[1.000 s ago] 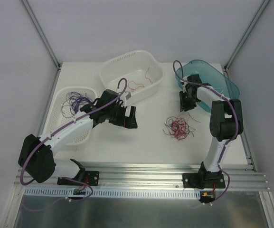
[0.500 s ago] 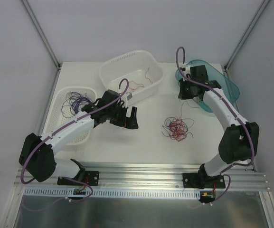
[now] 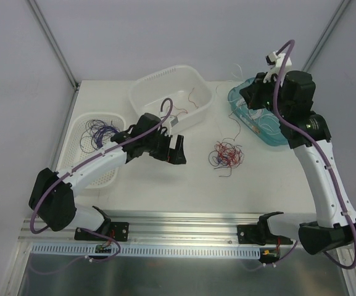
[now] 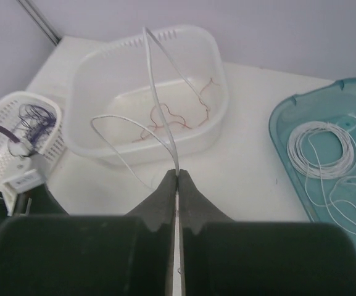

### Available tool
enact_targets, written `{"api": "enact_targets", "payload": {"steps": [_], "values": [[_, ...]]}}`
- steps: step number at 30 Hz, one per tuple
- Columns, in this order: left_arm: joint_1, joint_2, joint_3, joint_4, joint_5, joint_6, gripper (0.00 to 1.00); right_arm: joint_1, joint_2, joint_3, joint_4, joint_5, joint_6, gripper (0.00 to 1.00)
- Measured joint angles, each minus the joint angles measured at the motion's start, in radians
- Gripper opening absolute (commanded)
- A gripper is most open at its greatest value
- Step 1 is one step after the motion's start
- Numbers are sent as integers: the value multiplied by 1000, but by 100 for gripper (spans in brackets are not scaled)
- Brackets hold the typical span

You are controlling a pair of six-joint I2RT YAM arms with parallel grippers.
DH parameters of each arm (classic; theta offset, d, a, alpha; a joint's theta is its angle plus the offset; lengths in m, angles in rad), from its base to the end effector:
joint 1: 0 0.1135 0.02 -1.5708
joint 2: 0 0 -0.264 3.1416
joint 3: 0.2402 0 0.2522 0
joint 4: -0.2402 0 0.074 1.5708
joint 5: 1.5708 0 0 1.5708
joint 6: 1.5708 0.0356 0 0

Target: Untangle the cables

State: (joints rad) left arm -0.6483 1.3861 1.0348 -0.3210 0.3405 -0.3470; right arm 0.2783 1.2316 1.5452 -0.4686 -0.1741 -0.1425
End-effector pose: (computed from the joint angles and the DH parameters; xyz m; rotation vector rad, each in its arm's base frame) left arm 0.2370 -0.1944 0.2781 0.5459 2.2968 -0.8969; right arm 0.2429 0.0758 0.4783 -0.4863 1.6601 0.2504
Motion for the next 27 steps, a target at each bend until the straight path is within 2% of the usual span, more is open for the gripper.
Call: {"api": "enact_targets", "payload": {"steps": [11,20,27], "values": [[-33,36,-1,271,19,-11,99,68,-78,-31,120,25,153,1],[-128,162,-83,695,-29,-22,99,103,-84,-35,159,90,242,1],[-221,253,-84,933,-139,-4,99,141,-130,-112,197,165,352,1]]}}
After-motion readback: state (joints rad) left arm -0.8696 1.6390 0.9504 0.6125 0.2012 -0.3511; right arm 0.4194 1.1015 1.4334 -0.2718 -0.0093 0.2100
